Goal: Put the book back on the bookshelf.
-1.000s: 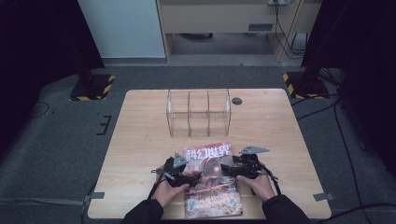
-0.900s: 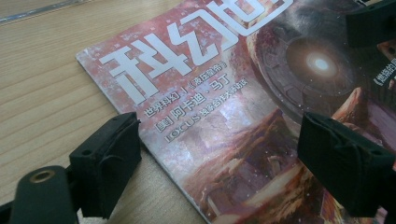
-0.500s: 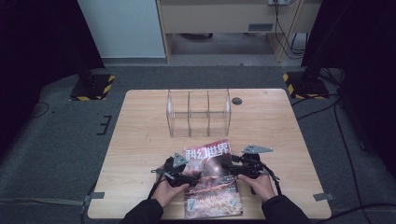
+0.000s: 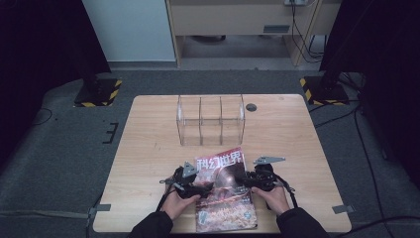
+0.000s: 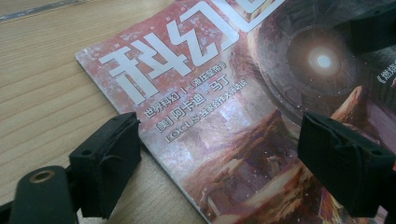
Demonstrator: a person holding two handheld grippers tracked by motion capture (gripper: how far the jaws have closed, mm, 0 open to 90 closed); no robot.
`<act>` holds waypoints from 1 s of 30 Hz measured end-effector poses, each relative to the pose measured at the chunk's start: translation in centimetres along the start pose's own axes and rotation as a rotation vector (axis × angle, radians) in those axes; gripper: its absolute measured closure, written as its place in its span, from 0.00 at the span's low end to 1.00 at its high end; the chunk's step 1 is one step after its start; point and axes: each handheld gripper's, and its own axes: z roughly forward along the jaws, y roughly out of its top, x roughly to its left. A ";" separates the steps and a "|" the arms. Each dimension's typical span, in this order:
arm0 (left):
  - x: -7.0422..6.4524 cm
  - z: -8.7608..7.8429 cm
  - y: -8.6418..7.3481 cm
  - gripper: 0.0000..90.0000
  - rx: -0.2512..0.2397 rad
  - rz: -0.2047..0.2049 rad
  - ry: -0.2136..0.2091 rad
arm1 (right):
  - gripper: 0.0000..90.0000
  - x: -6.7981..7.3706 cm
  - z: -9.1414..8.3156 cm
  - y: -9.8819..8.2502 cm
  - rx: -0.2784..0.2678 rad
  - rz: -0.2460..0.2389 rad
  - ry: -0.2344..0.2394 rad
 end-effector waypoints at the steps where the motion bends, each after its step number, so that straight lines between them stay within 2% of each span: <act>1: 0.1 0.0 0.0 0.14 0.000 -0.001 -0.002 | 0.73 0.0 0.0 0.0 0.000 0.000 0.000; 2: 0.1 0.0 0.0 0.15 0.001 0.000 -0.003 | 0.74 0.1 -0.1 0.0 -0.010 -0.011 0.002; 3: 0.1 0.0 0.0 0.15 0.001 0.001 -0.004 | 0.71 0.2 0.0 0.0 -0.008 -0.014 -0.002; 4: 0.1 0.0 0.0 0.15 0.001 0.001 -0.004 | 0.67 0.1 0.2 -0.1 0.007 -0.011 -0.005; 7: 0.2 0.0 0.0 0.14 0.002 0.003 -0.006 | 0.65 0.0 0.7 -0.3 0.031 -0.020 -0.023; 8: 0.2 0.0 0.0 0.14 0.001 -0.001 -0.008 | 0.67 0.0 0.7 -0.3 0.031 -0.017 -0.023; 9: 0.2 0.0 0.0 0.15 0.000 0.000 -0.009 | 0.76 -0.1 0.6 -0.1 0.036 -0.001 -0.029; 10: 0.3 -0.1 0.0 0.15 -0.003 -0.002 -0.010 | 0.76 -0.1 0.6 -0.1 0.036 -0.001 -0.029; 11: 0.4 -0.1 0.0 0.16 -0.003 0.000 -0.005 | 0.81 -0.1 0.4 0.0 0.034 0.011 -0.025; 12: 0.4 -0.2 0.1 0.18 0.000 0.002 -0.002 | 0.88 0.0 0.2 0.2 0.020 0.019 -0.012; 17: 1.1 -1.0 0.5 0.18 -0.049 -0.033 0.004 | 0.95 0.3 -0.5 0.5 -0.023 0.013 0.029; 18: 1.1 -1.0 0.5 0.18 -0.049 -0.033 0.004 | 0.95 0.3 -0.5 0.5 -0.023 0.013 0.029; 21: 1.4 -1.3 0.6 0.18 -0.071 -0.048 0.003 | 0.96 0.7 -1.2 1.1 -0.067 -0.001 0.078; 22: 1.5 -1.5 0.7 0.18 -0.088 -0.061 -0.002 | 0.96 1.1 -1.5 1.4 -0.088 -0.034 0.096; 24: 1.6 -1.7 0.8 0.18 -0.106 -0.078 -0.008 | 0.96 1.4 -1.9 1.6 -0.112 -0.048 0.118; 30: 1.9 -1.6 0.7 0.16 -0.098 -0.090 -0.016 | 0.96 2.1 -2.9 2.2 -0.174 -0.089 0.171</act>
